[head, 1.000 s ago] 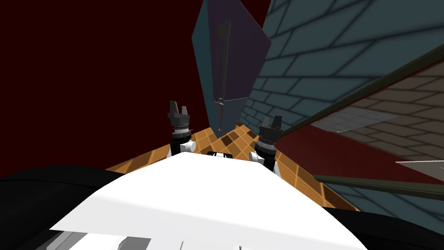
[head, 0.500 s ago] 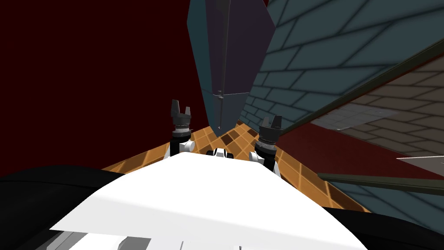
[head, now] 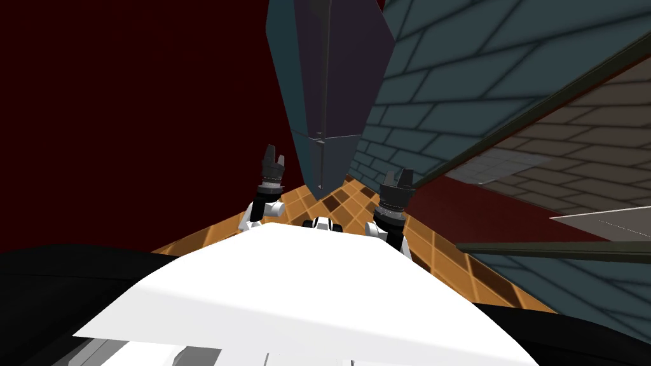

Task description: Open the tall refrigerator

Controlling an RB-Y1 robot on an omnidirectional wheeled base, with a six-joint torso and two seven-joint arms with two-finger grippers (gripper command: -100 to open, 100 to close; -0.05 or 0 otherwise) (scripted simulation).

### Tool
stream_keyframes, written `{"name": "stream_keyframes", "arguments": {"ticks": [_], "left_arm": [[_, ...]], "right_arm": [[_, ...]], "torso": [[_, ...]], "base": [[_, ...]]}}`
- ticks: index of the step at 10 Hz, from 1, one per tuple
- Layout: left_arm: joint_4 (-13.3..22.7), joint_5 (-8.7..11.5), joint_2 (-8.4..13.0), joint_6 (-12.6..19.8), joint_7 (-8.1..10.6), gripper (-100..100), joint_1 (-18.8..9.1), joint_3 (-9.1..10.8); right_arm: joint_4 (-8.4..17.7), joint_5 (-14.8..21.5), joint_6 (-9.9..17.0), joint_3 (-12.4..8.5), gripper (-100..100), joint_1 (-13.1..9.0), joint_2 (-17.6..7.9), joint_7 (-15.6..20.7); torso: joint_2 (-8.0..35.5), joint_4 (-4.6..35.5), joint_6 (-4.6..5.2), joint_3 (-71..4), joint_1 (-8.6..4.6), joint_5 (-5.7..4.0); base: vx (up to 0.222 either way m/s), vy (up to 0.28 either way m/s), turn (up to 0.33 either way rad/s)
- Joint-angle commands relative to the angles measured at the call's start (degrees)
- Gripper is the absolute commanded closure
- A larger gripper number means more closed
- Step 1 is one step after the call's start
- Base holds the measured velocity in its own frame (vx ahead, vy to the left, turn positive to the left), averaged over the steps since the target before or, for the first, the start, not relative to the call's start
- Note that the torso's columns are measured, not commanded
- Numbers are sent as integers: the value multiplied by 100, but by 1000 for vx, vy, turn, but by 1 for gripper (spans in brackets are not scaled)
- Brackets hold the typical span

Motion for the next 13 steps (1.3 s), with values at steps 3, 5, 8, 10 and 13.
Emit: {"name": "stream_keyframes", "arguments": {"ticks": [3,5,8,10,13], "left_arm": [[272,-93,153,719,-187,-100,-596,129],[337,-122,162,982,-246,-100,-777,166],[473,-185,167,1444,-366,-100,-1153,243],[545,-218,170,1726,-427,-100,-1347,281],[704,-290,182,2209,-549,-100,-1741,357]], "right_arm": [[0,0,0,0,0,1,0,0],[0,0,0,0,0,1,0,0],[0,0,0,0,0,1,0,0],[0,0,0,0,0,0,0,0],[0,0,0,0,0,1,0,0]], "torso": [[-3,-1,-2,-1,-2,-1],[-3,-1,-1,-2,-3,-1],[0,0,-3,1,1,1],[-1,0,1,-1,0,0],[-3,-1,-1,-1,-1,0]], "base": [[-14,19,-79],[-8,10,-83],[-15,18,-99],[-17,18,-113],[-12,13,-85]]}}
